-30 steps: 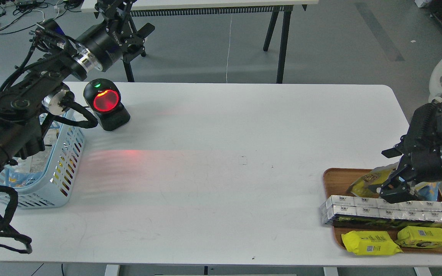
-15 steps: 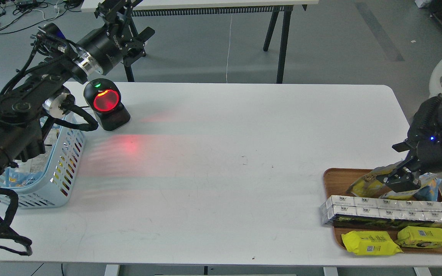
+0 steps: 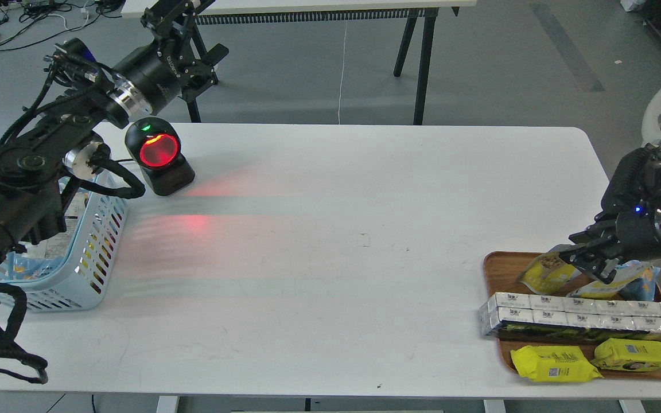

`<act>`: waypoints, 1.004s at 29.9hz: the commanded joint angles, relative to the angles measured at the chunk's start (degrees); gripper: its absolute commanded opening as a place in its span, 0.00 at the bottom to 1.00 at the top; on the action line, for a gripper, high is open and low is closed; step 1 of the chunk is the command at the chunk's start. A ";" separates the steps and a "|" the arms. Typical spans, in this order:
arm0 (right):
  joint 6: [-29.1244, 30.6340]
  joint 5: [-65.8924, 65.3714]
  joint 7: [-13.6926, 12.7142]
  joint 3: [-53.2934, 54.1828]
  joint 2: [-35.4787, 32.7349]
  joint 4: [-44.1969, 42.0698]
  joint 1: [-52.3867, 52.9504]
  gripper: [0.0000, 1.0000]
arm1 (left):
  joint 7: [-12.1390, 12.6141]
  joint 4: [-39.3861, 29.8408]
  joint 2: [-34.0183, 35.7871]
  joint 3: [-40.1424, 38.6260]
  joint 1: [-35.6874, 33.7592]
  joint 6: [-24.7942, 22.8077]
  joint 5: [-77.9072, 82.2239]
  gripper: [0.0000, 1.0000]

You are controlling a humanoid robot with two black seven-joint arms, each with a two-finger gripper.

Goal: Scan snack and place in basket
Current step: 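Lower the right gripper and grasp a yellow snack packet on the tray, then lift the yellow packet and carry it toward the table center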

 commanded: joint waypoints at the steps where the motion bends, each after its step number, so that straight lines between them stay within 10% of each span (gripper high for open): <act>1: 0.00 0.00 0.00 -0.09 -0.04 0.01 -0.08 0.00 | 0.00 0.01 0.00 0.00 0.11 0.00 0.00 1.00; 17: 0.00 0.00 0.00 6.05 0.75 0.01 0.45 0.00 | 0.00 0.10 -0.09 0.00 0.37 0.00 0.00 1.00; 30: 0.00 0.00 0.00 9.92 15.59 -0.43 7.66 0.00 | 0.00 0.80 0.17 0.00 0.20 0.00 0.00 1.00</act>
